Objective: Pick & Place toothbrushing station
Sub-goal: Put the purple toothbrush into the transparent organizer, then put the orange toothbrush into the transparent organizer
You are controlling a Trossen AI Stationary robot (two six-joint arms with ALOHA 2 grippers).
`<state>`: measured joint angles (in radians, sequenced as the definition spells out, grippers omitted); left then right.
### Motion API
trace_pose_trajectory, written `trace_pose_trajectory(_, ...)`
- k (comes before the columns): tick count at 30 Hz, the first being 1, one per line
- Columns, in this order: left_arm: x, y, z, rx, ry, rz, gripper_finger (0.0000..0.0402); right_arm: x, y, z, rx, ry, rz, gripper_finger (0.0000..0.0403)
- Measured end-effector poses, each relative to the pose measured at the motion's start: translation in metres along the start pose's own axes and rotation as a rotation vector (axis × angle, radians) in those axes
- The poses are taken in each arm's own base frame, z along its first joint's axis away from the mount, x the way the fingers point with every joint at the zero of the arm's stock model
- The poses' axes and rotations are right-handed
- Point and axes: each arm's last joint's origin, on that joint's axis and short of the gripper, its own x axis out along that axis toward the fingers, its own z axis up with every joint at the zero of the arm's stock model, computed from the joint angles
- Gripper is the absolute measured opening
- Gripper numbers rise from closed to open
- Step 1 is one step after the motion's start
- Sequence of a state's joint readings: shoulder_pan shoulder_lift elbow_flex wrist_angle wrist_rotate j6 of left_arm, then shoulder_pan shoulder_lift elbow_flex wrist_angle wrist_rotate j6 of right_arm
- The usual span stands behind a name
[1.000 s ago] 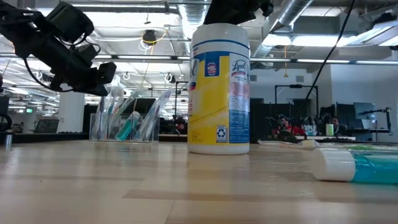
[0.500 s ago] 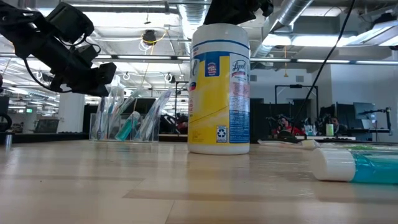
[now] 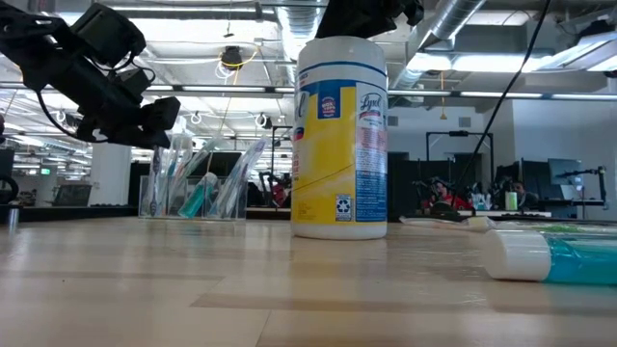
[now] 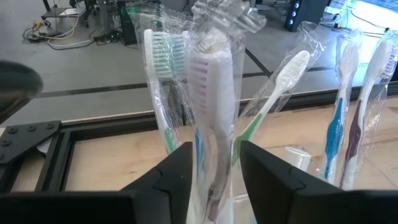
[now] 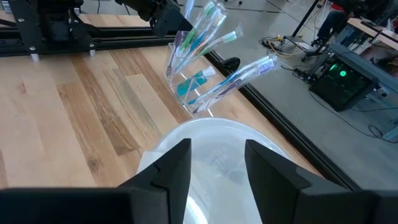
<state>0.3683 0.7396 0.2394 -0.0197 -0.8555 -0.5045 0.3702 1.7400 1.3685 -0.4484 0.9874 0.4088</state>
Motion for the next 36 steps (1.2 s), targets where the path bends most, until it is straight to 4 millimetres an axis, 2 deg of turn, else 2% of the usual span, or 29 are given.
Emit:
trace_pose_trajectory(15, 0.000, -0.003, 0.007, 0.012, -0.058, -0.017, 0.0186, 0.002, -0.001, 0.000, 0.002, 0.002, -0.004, 0.0140)
trace_pose_trajectory(28, -0.013, 0.002, 0.027, -0.039, -0.179, -0.078, 0.0187, 0.004, -0.002, 0.001, 0.005, 0.003, -0.010, 0.0139)
trace_pose_trajectory(36, -0.020, 0.002, 0.034, -0.087, -0.192, -0.250, 0.0188, 0.003, -0.002, 0.001, 0.007, 0.009, 0.007, 0.0143)
